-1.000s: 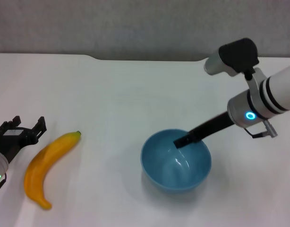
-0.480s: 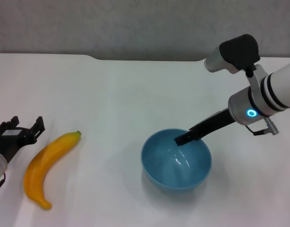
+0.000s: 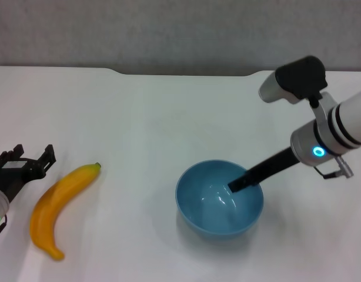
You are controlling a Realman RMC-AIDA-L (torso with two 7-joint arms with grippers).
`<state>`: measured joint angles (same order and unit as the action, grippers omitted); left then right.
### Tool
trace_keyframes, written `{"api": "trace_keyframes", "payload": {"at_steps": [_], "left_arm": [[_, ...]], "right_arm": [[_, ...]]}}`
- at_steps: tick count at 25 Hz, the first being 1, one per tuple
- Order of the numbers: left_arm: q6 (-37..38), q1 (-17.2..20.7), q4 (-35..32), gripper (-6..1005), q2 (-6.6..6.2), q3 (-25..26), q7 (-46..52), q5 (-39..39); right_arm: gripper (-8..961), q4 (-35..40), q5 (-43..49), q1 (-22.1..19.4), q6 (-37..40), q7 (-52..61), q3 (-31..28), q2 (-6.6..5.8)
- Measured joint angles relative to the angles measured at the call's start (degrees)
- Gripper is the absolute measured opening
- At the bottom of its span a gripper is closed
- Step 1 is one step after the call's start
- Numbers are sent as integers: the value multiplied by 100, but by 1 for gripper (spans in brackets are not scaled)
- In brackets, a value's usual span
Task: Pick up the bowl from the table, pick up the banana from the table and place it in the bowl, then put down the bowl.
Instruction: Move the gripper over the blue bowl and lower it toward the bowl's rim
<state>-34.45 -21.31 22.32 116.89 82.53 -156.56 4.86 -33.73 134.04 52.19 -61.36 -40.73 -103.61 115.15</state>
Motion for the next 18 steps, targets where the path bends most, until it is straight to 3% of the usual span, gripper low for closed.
{"api": "trace_keyframes", "payload": {"at_steps": [5, 11, 18], "left_arm": [[-3, -22, 0, 670, 0, -4, 3, -2], [-8, -25, 7, 667, 0, -13, 3, -3], [-10, -42, 10, 664, 0, -32, 3, -3]], "right_arm": [[779, 269, -88, 0, 169, -46, 42, 31], [770, 616, -812, 1, 491, -240, 550, 42], [759, 706, -1048, -32, 611, -217, 863, 43]]}}
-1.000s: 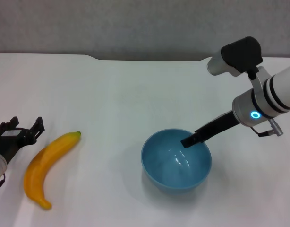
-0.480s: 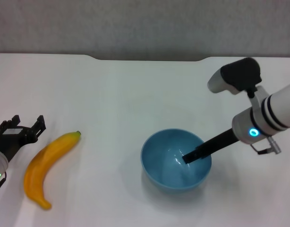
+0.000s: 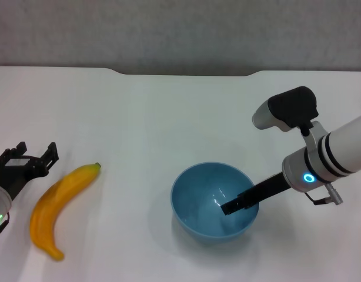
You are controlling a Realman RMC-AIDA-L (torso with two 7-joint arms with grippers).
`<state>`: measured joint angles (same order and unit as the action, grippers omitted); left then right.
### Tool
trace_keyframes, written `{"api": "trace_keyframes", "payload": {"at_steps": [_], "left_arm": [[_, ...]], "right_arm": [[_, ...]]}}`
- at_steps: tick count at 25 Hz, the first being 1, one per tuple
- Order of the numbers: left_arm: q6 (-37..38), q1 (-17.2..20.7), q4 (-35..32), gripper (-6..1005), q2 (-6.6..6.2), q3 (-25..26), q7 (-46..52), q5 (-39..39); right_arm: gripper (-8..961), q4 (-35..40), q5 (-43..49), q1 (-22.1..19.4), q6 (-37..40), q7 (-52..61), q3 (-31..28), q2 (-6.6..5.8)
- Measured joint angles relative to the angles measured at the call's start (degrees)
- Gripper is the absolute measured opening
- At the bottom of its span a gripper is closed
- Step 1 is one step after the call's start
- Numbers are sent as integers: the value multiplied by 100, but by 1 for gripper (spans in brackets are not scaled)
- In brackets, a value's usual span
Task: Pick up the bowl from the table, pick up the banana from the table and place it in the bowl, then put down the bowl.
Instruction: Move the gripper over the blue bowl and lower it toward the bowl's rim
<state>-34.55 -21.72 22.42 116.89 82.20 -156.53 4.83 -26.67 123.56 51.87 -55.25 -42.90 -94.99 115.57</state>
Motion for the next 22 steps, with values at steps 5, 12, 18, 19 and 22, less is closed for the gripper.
{"api": "trace_keyframes", "payload": {"at_steps": [5, 12, 18, 19, 22], "left_arm": [[0, 3, -2, 661, 0, 18, 0, 0], [1, 29, -7, 658, 0, 30, 0, 0], [7, 35, -10, 655, 0, 33, 0, 0], [12, 35, -10, 654, 0, 33, 0, 0], [26, 41, -10, 653, 0, 32, 6, 28]], "right_arm": [[752, -6, 2, -50, 46, 5, 5, -5], [551, -54, 53, -99, 236, -35, 133, -28], [386, -58, 57, -141, 400, -43, 274, -26], [361, -58, 57, -157, 421, -44, 274, -26], [286, -58, 46, -181, 495, -45, 276, -24]]}}
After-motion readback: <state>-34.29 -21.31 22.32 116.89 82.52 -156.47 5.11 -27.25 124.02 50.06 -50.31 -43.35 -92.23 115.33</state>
